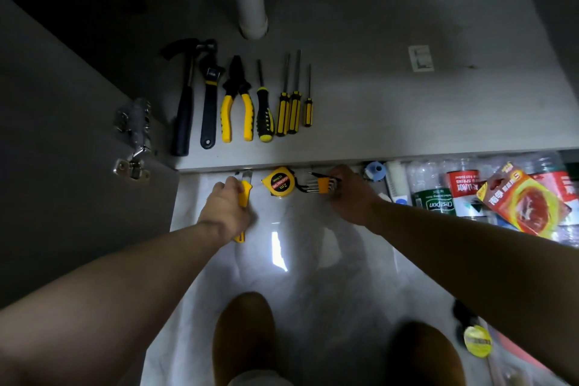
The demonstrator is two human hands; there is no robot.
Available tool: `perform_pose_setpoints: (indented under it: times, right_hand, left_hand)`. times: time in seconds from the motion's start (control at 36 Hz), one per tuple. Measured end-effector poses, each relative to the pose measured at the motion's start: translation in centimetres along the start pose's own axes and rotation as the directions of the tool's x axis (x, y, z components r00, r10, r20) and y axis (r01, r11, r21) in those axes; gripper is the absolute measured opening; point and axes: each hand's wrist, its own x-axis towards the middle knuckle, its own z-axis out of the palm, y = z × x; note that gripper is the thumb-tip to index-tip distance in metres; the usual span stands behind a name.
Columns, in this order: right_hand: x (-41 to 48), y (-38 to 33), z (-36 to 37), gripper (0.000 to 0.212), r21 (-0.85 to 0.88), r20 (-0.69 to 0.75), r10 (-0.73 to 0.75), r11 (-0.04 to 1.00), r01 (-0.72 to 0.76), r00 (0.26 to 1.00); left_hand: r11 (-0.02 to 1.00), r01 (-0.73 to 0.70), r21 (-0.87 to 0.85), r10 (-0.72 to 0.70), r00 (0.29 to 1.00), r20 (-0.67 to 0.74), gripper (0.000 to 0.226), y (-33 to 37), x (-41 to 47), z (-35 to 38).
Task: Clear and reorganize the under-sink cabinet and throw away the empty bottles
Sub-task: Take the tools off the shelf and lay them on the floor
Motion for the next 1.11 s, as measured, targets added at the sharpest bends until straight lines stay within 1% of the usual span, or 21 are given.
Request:
perform_pose_setpoints:
  times: [0.06,0.08,0.11,0.17,0.19,0.22,0.28,0.33,0.39,0.42,0.47,0.53,0.58,0.64,0.69,0.75,0.81,0.86,0.97,1.03,1.11]
  right_hand:
    - [-0.7,-0.2,-0.3,0.041,-0.031,-0.019,0.000,1.000,-0.001,1.000]
    - [-1.1,-0.3,-0.4,0.040,-0.053,-0.030,-0.020,0.998,0.018,0.999]
    - [-1.6,-0.4,-0.6,0.036,-0.069,-0.039,-0.054,0.996,0.051,0.998]
    - [-2.7,-0.7,-1.0,0.024,-0.101,-0.039,-0.149,0.984,0.144,0.988]
    - [-3.3,-0.9,-1.2,0.017,-0.095,-0.029,-0.209,0.974,0.205,0.978]
    - [-3.7,-1.3,-1.5,0.014,-0.061,-0.010,-0.272,0.961,0.271,0.962]
    - [-4.5,-2.6,-2.3,0.015,-0.007,-0.001,-0.409,0.913,0.409,0.913]
    - [-4.6,-4.0,-3.2,0.015,-0.045,-0.087,-0.534,0.846,0.532,0.841]
    - [-4.1,-5.1,-3.9,0.020,-0.113,-0.215,-0.574,0.818,0.564,0.790]
    - [-3.7,-5.5,-4.2,0.025,-0.132,-0.269,-0.567,0.822,0.554,0.778]
    - [-2.7,-6.3,-4.9,0.040,-0.145,-0.324,-0.529,0.847,0.512,0.784]
    - [-1.5,-6.8,-5.6,0.054,-0.188,-0.311,-0.504,0.864,0.467,0.806]
    - [-0.3,-7.2,-6.2,0.064,-0.271,-0.248,-0.493,0.862,0.428,0.834]
    - [0.5,-7.4,-6.3,0.069,-0.397,-0.181,-0.502,0.824,0.404,0.846]
    - [1.0,-7.5,-6.2,0.064,-0.483,-0.171,-0.525,0.782,0.394,0.834]
    - [1.1,-7.3,-6.1,0.052,-0.526,-0.233,-0.552,0.764,0.374,0.800]
    - [1.1,-7.0,-6.1,0.039,-0.541,-0.311,-0.559,0.769,0.340,0.769]
    - [0.8,-6.4,-6.2,0.029,-0.549,-0.349,-0.565,0.770,0.325,0.748]
    - [-0.4,-4.9,-6.8,0.017,-0.512,-0.416,-0.552,0.799,0.315,0.723]
    - [-0.9,-4.3,-7.2,0.016,-0.462,-0.433,-0.512,0.833,0.305,0.741]
    - [-2.2,-3.3,-7.7,0.017,-0.321,-0.439,-0.459,0.883,0.342,0.772]
  left_hand:
    - [0.994,-0.045,0.104,0.049,0.998,-0.035,0.034,0.3,-0.7,-0.1]
    - [0.978,-0.102,0.181,0.113,0.992,-0.051,0.035,0.5,-1.0,-0.3]
    - [0.948,-0.189,0.257,0.211,0.976,-0.059,0.034,0.7,-1.4,-0.7]
    - [0.849,-0.398,0.349,0.431,0.902,-0.020,0.029,1.5,-2.1,-1.6]
    - [0.806,-0.476,0.353,0.501,0.865,0.023,0.025,2.0,-2.6,-2.1]
    - [0.784,-0.522,0.335,0.533,0.844,0.066,0.020,2.6,-3.0,-2.5]
    - [0.779,-0.551,0.299,0.549,0.830,0.098,0.016,4.0,-3.8,-2.9]
    - [0.785,-0.567,0.248,0.584,0.812,0.008,0.011,5.4,-4.1,-2.9]
    - [0.787,-0.596,0.161,0.617,0.771,-0.158,0.002,6.9,-3.8,-2.9]
    - [0.784,-0.606,0.132,0.619,0.746,-0.246,0.004,7.7,-3.4,-3.1]
    - [0.793,-0.591,0.143,0.593,0.700,-0.398,0.014,9.1,-2.1,-3.9]
    - [0.811,-0.539,0.226,0.577,0.679,-0.453,0.028,10.3,-0.5,-5.0]
    - [0.831,-0.455,0.321,0.555,0.728,-0.403,0.040,11.3,0.6,-5.9]
    - [0.835,-0.396,0.381,0.527,0.773,-0.352,0.042,12.1,1.2,-6.1]
    - [0.822,-0.374,0.430,0.530,0.778,-0.338,0.039,12.7,1.4,-5.9]
    - [0.825,-0.352,0.443,0.520,0.781,-0.347,0.042,13.2,1.4,-5.6]
    - [0.842,-0.298,0.449,0.477,0.799,-0.365,0.047,13.7,1.5,-5.4]
    - [0.856,-0.236,0.460,0.428,0.824,-0.372,0.053,14.0,1.7,-5.4]
    - [0.858,-0.179,0.481,0.384,0.846,-0.370,0.052,14.7,2.3,-5.3]
    - [0.867,-0.160,0.471,0.361,0.854,-0.374,0.047,15.1,2.5,-5.3]
    - [0.881,-0.152,0.448,0.341,0.861,-0.377,0.040,15.6,2.6,-5.3]
